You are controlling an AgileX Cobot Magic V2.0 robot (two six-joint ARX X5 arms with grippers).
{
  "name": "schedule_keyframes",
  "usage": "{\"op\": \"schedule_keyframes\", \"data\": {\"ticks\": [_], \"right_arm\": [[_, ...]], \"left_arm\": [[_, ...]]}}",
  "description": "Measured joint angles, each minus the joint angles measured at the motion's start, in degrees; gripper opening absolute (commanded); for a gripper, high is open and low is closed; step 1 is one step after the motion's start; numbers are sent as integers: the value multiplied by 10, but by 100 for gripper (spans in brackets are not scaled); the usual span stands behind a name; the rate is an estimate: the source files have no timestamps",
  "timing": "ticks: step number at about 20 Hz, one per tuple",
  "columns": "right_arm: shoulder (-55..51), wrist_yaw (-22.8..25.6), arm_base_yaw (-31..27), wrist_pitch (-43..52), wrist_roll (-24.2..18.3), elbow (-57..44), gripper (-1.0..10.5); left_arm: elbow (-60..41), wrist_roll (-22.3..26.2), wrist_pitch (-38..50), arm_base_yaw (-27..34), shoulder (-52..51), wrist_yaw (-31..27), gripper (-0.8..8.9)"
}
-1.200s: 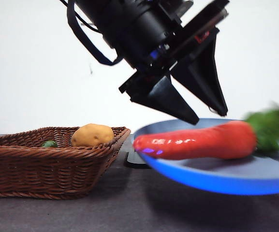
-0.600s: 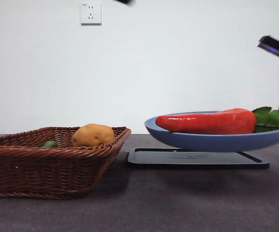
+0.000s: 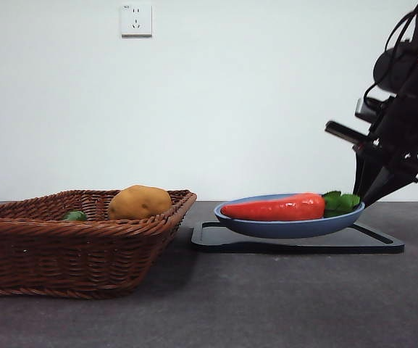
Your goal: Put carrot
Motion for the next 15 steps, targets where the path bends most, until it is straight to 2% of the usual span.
{"op": "schedule_keyframes", "data": {"ticks": [2, 6, 12, 15], "right_arm": [[15, 0, -2, 8, 0, 5, 29], [17, -1, -4, 22, -5, 7, 164], [2, -3, -14, 6, -10, 7, 169], [-70, -3, -18, -36, -31, 7, 168]], "left_arm": [[0, 0, 0, 0, 0, -10, 245], [0, 0, 5, 0, 0, -14, 245], [0, 1, 37, 0, 0, -26, 245], [0, 30, 103, 0, 5, -87, 245]]}}
